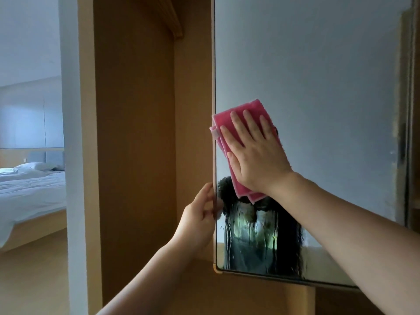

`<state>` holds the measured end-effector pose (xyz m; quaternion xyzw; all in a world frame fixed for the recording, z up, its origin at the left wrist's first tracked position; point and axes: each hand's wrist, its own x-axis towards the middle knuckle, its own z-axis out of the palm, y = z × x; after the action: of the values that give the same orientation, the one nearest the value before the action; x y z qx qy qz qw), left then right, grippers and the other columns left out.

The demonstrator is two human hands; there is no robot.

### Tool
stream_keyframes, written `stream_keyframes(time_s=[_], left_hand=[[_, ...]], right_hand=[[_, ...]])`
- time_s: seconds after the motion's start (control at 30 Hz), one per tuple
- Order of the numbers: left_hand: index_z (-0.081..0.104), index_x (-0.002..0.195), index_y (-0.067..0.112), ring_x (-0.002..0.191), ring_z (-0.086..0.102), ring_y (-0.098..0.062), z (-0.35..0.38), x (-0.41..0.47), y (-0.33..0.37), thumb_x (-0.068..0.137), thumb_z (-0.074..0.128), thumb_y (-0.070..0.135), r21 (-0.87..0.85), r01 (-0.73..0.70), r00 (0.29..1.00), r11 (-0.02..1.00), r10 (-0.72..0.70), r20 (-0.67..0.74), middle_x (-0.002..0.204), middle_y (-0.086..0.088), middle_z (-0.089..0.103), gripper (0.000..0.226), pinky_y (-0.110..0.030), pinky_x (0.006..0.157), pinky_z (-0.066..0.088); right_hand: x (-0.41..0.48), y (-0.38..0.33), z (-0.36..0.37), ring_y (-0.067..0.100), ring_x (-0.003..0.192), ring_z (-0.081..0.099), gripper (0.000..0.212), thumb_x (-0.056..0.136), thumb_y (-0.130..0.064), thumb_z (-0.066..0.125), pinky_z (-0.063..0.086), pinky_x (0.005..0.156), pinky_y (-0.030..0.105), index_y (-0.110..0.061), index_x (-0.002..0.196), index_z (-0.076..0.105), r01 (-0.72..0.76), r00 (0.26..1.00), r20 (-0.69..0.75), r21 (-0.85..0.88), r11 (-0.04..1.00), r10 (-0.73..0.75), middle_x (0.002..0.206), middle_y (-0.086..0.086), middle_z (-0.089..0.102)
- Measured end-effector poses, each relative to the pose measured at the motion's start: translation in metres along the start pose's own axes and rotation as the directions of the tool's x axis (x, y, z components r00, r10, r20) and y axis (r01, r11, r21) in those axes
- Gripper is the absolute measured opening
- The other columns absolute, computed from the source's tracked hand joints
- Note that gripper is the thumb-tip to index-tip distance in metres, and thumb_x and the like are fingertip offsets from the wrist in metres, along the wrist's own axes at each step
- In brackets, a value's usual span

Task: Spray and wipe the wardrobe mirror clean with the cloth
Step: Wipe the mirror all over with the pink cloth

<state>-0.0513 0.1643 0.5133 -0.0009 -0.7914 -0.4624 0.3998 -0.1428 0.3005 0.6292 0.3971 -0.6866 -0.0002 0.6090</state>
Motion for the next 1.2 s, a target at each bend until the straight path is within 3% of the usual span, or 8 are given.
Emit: stream_keyframes(time_s=[0.1,0.2,0.4,0.5,0.73,0.9,1.0,1.2], left_hand=[[0.04,0.139,0.023,0.09,0.059,0.014,0.003,-0.006,-0.007,0.086,0.038,-0.016,0.015,-0.011,1.0,1.0,0.012,-0.023,0.092,0.033,0.064,0.066,-0.008,0.076,0.048],[0.048,0.136,0.015,0.1,0.065,0.0,0.004,-0.006,-0.009,0.084,0.037,-0.021,-0.077,-0.004,1.0,0.997,0.002,-0.026,0.108,0.007,0.069,0.064,-0.02,0.089,0.051],[0.053,0.118,0.05,0.106,0.065,-0.01,0.003,-0.004,-0.016,0.079,0.032,-0.025,-0.124,-0.006,1.0,0.992,0.007,0.002,0.11,0.008,0.071,0.087,-0.032,0.096,0.05],[0.053,0.131,0.036,0.106,0.065,-0.015,0.001,-0.004,-0.021,0.081,0.036,-0.023,-0.143,0.001,0.999,0.99,0.005,0.045,0.117,0.003,0.068,0.08,-0.041,0.093,0.052],[0.046,0.139,0.028,0.108,0.065,-0.015,-0.001,-0.008,-0.018,0.079,0.036,-0.015,-0.119,-0.05,0.996,0.992,0.058,0.066,0.119,0.004,0.067,0.074,-0.031,0.089,0.053],[0.043,0.138,0.034,0.106,0.065,-0.01,-0.003,-0.012,-0.014,0.079,0.042,-0.003,-0.109,-0.083,0.989,0.991,0.096,0.114,0.115,0.013,0.067,0.07,-0.034,0.087,0.055],[0.044,0.135,0.042,0.106,0.064,-0.005,-0.005,-0.014,-0.01,0.078,0.042,0.003,-0.078,-0.126,0.982,0.989,0.135,0.13,0.115,0.019,0.065,0.069,-0.024,0.085,0.054],[0.046,0.138,0.029,0.103,0.065,-0.011,-0.004,-0.015,-0.009,0.086,0.041,-0.014,-0.044,-0.151,0.98,0.987,0.156,0.123,0.109,0.009,0.068,0.068,-0.033,0.087,0.056]], right_hand=[[0.0,0.002,0.003,0.041,0.146,0.019,0.057,0.098,-0.035,0.025,0.008,0.119,0.056,-0.014,0.15,0.033,0.001,1.0,0.007,-0.028,1.0,-0.001,0.157,0.02,0.026],[0.0,0.004,0.005,0.04,0.147,0.017,0.056,0.099,-0.036,0.026,0.006,0.119,0.056,-0.014,0.151,0.031,-0.004,1.0,-0.007,-0.042,0.999,0.003,0.158,0.019,0.025],[-0.001,-0.001,0.011,0.04,0.146,0.017,0.058,0.1,-0.036,0.02,0.008,0.119,0.057,-0.014,0.153,0.026,-0.025,1.0,-0.007,-0.053,0.998,0.025,0.159,0.019,0.023],[-0.005,-0.005,0.013,0.04,0.147,0.017,0.057,0.101,-0.036,0.021,0.007,0.119,0.056,-0.013,0.153,0.025,-0.045,0.999,-0.026,-0.032,0.998,0.044,0.159,0.018,0.023],[-0.035,-0.032,0.026,0.038,0.148,0.01,0.058,0.101,-0.037,0.023,0.006,0.119,0.057,-0.014,0.155,0.02,-0.117,0.992,-0.033,0.038,0.992,0.118,0.16,0.016,0.019],[-0.069,-0.054,0.036,0.039,0.149,0.002,0.061,0.102,-0.041,0.026,0.005,0.119,0.058,-0.013,0.156,0.015,-0.125,0.992,0.0,0.045,0.991,0.125,0.161,0.017,0.012],[-0.083,-0.063,0.04,0.039,0.149,0.001,0.066,0.101,-0.046,0.032,0.005,0.119,0.058,-0.013,0.156,0.015,-0.129,0.992,0.006,0.038,0.991,0.129,0.161,0.017,0.012],[-0.114,-0.083,0.052,0.037,0.149,0.005,0.066,0.101,-0.047,0.032,0.006,0.12,0.055,-0.014,0.156,0.016,-0.132,0.991,-0.016,0.05,0.99,0.133,0.161,0.014,0.014]])
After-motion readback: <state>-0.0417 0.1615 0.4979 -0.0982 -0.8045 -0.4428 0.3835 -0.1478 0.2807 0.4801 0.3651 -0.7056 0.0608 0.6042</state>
